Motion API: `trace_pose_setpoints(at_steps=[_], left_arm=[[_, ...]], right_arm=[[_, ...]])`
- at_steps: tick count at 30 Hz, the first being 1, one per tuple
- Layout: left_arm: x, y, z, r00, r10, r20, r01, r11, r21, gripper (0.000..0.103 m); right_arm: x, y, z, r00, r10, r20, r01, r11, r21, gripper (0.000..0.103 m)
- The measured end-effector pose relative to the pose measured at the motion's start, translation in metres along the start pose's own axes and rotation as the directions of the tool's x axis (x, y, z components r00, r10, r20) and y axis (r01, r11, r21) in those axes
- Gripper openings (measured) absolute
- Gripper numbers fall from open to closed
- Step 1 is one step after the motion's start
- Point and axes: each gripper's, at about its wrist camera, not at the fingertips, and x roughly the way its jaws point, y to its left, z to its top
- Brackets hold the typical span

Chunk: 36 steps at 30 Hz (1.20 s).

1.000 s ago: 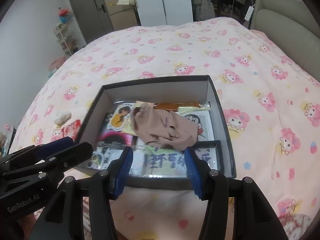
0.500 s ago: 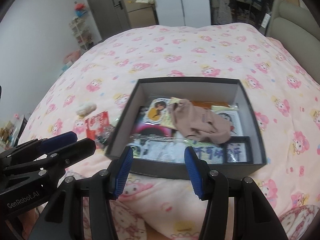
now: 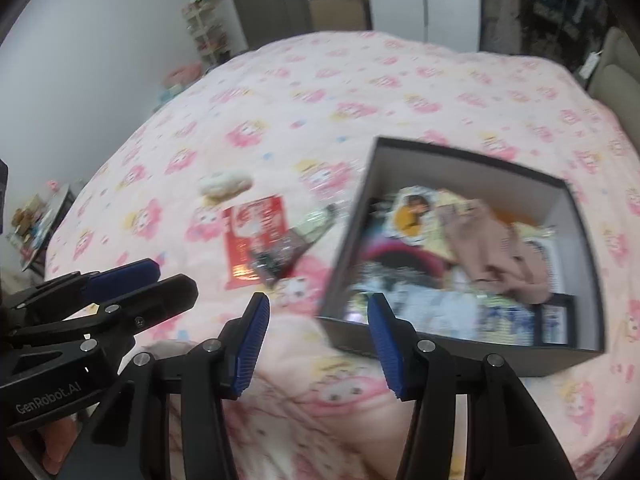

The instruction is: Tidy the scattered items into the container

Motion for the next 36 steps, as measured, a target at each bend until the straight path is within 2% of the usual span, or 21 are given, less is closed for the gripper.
trace_pose_setpoints(at_steps=[4, 7, 12, 15, 16, 18, 20, 22, 25, 28, 33, 35, 36], left_arm=[[0.008, 0.032, -0.001, 1.0, -0.004, -0.011, 0.003, 0.999, -0.052, 0.049], [0.026, 0.057, 0.002, 0.999, -0.007, -0.044, 0.002, 0.994, -0.106, 0.049], [0.066, 0.099, 0.007, 0.995, -0.033, -0.095, 0.014, 0.98, -0.2, 0.049], [0.092, 0.12, 0.011, 0.991, -0.056, -0.121, 0.024, 0.967, -0.253, 0.049], [0.099, 0.126, 0.013, 0.989, -0.068, -0.13, 0.032, 0.964, -0.265, 0.049], [0.113, 0.135, 0.017, 0.984, -0.101, -0.145, 0.055, 0.955, -0.29, 0.049], [0.125, 0.143, 0.022, 0.98, -0.124, -0.156, 0.072, 0.95, -0.305, 0.049], [0.137, 0.149, 0.028, 0.977, -0.137, -0.162, 0.082, 0.947, -0.311, 0.049], [0.155, 0.158, 0.035, 0.97, -0.164, -0.178, 0.098, 0.938, -0.331, 0.049], [0.174, 0.16, 0.04, 0.956, -0.21, -0.202, 0.131, 0.929, -0.345, 0.05], [0.196, 0.151, 0.048, 0.94, -0.253, -0.23, 0.166, 0.925, -0.341, 0.052], [0.198, 0.146, 0.053, 0.945, -0.238, -0.222, 0.159, 0.933, -0.322, 0.048], [0.198, 0.145, 0.054, 0.949, -0.224, -0.22, 0.148, 0.937, -0.316, 0.035]], right_arm=[[0.029, 0.016, 0.004, 0.996, 0.068, -0.059, -0.068, 0.998, 0.011, 0.048], [0.052, 0.021, 0.007, 0.991, 0.086, -0.102, -0.083, 0.996, 0.034, 0.048], [0.094, 0.026, 0.016, 0.982, 0.063, -0.176, -0.054, 0.997, 0.056, 0.048], [0.109, 0.039, 0.024, 0.985, 0.028, -0.172, -0.028, 1.0, 0.002, 0.05], [0.114, 0.043, 0.028, 0.986, 0.002, -0.168, -0.004, 1.0, -0.016, 0.057], [0.12, 0.046, 0.035, 0.988, -0.052, -0.146, 0.045, 0.998, -0.049, 0.058], [0.125, 0.047, 0.044, 0.989, -0.071, -0.133, 0.063, 0.996, -0.062, 0.058], [0.129, 0.047, 0.05, 0.992, -0.025, -0.126, 0.022, 0.999, -0.024, 0.058], [0.142, 0.049, 0.052, 0.991, -0.011, -0.13, 0.01, 1.0, -0.014, 0.058], [0.165, 0.044, 0.05, 0.983, -0.024, -0.182, 0.024, 1.0, -0.004, 0.058], [0.186, 0.035, 0.044, 0.967, 0.03, -0.254, -0.02, 0.999, 0.041, 0.058], [0.191, 0.034, 0.043, 0.959, 0.048, -0.279, -0.034, 0.998, 0.053, 0.058], [0.193, 0.033, 0.042, 0.955, 0.055, -0.291, -0.038, 0.997, 0.062, 0.058]])
